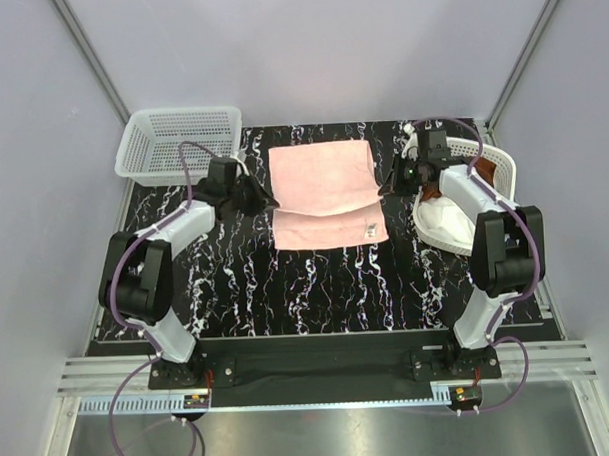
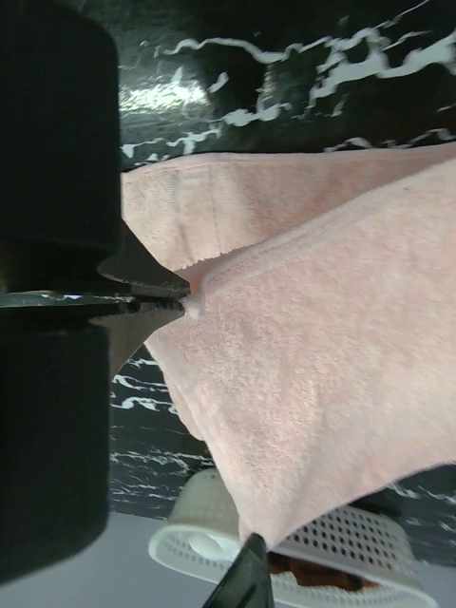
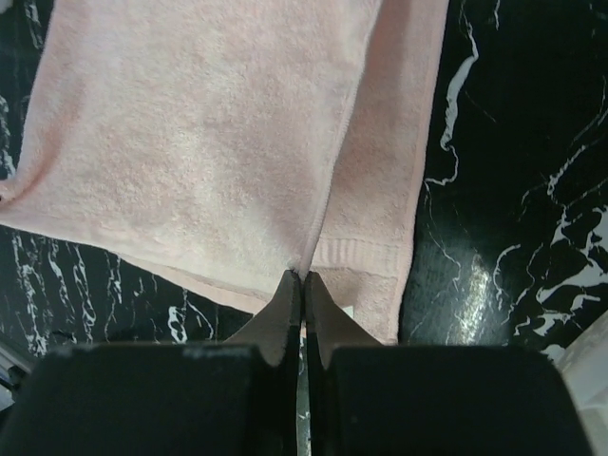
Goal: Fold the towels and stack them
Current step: Fold the towel
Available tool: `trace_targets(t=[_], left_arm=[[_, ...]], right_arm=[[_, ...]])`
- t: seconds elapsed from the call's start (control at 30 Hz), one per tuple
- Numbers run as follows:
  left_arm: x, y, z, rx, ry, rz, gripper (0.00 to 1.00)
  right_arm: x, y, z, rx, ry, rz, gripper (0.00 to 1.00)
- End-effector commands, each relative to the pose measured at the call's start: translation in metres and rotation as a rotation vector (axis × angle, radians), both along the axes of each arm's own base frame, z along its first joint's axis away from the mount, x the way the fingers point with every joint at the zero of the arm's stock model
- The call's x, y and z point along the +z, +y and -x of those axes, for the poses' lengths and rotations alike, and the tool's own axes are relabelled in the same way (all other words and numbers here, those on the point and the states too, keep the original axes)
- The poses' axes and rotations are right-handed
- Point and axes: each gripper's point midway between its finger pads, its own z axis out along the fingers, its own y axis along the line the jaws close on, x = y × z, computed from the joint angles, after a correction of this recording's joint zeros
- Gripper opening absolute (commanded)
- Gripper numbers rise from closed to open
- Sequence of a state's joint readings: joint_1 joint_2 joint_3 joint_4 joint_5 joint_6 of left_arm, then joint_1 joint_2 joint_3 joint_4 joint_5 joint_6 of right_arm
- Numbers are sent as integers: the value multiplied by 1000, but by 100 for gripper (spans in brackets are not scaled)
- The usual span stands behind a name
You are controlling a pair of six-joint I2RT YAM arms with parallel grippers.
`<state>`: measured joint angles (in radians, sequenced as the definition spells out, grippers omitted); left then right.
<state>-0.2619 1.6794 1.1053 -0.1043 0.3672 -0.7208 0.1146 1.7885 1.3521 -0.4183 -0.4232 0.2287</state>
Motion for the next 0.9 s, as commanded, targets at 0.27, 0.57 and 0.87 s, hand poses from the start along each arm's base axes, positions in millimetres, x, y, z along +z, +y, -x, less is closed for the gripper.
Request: trace_targets(t=[0.27, 0.57, 0.87], left_arm=[[-34, -15, 35, -18, 74, -89, 0], [20, 39, 0, 143, 57, -202, 0], [154, 12, -37, 68, -139, -77, 0]], right_arm=[[-16, -11, 29, -34, 51, 27, 0], [58, 6, 1, -23, -26, -73, 0], [149, -3, -48, -44, -214, 0, 0]])
